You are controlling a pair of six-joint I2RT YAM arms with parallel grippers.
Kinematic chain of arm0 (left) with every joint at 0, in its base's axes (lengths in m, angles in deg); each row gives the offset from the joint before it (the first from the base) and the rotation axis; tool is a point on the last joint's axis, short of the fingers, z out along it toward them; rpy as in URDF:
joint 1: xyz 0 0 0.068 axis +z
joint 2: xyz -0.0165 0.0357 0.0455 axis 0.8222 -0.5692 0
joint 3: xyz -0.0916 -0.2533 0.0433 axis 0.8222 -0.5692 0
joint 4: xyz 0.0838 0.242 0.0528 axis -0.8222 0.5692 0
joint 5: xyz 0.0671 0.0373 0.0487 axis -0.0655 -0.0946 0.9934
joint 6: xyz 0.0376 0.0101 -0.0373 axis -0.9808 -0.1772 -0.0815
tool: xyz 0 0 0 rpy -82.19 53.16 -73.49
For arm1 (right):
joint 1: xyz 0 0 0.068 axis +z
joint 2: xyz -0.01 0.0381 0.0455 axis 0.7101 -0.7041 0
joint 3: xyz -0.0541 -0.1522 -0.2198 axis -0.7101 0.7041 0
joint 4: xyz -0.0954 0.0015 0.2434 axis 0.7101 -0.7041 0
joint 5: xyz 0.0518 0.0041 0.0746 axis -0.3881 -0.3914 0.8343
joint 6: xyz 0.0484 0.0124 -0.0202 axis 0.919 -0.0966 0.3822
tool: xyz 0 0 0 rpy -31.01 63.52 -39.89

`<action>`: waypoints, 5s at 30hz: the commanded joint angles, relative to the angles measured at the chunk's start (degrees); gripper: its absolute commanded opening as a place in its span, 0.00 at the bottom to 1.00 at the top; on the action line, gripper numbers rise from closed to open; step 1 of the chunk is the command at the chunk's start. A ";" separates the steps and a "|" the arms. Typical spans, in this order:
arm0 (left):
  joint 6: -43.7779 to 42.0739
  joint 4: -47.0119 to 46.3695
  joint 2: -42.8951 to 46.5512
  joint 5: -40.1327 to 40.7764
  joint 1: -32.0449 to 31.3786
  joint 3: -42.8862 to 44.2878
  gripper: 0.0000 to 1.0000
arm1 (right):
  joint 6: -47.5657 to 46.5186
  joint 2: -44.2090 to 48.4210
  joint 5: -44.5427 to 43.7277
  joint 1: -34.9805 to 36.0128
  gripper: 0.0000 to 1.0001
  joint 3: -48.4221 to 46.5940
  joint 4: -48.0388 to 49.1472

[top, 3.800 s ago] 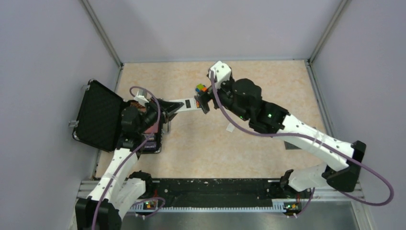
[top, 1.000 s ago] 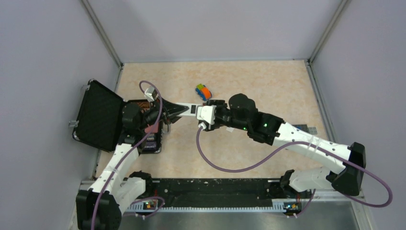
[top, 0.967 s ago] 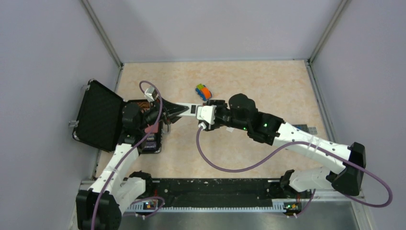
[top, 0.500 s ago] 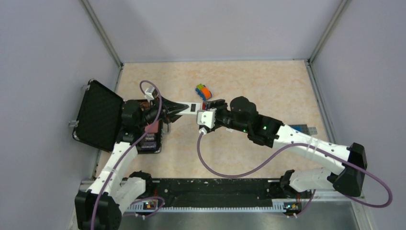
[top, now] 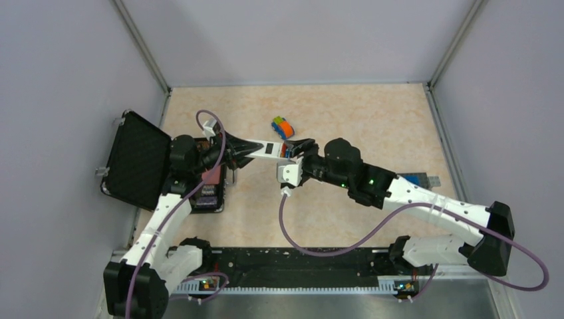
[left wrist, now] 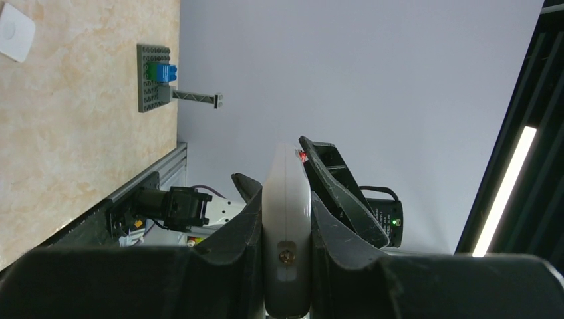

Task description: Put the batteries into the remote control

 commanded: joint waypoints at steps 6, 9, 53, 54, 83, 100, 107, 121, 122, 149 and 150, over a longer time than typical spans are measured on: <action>6.22 -12.19 -1.19 2.27 0.34 5.43 0.00 | -2.71 -0.28 4.21 2.13 0.53 2.91 -6.59; 6.01 -12.32 -1.15 1.62 0.34 5.74 0.00 | -3.95 -0.71 3.69 2.58 0.53 3.32 -6.53; 7.04 -17.28 -2.97 2.90 0.52 0.11 0.00 | -17.64 4.41 -7.14 7.22 0.68 17.53 7.65; 7.37 -17.57 -2.99 2.78 0.56 -0.01 0.00 | -17.82 4.44 -7.31 7.27 0.69 17.74 7.78; -4.32 -9.54 -3.13 4.42 1.61 -1.24 0.00 | -5.87 9.56 -8.38 8.30 0.72 17.18 13.12; -17.55 -8.04 -0.01 3.35 7.03 1.90 0.00 | 44.47 4.93 -25.18 7.90 0.99 -2.17 1.50; -16.35 -10.49 1.15 1.66 7.99 2.21 0.00 | 76.78 -1.54 -12.18 -2.28 0.91 -14.87 -7.41; -11.89 -14.79 1.97 1.33 7.99 2.93 0.00 | 124.97 -4.55 16.12 -19.40 0.96 -0.36 16.65; -11.28 -14.76 1.87 1.39 7.99 3.00 0.00 | 125.75 -4.77 16.31 -19.37 0.96 -0.44 17.09; -2.98 -12.01 1.86 2.06 7.99 1.39 0.00 | 126.18 -9.91 -4.36 -10.04 0.49 -11.52 7.40; -3.02 -12.23 1.86 1.94 7.99 1.27 0.00 | 125.72 -10.06 -5.23 -9.76 0.48 -11.94 7.09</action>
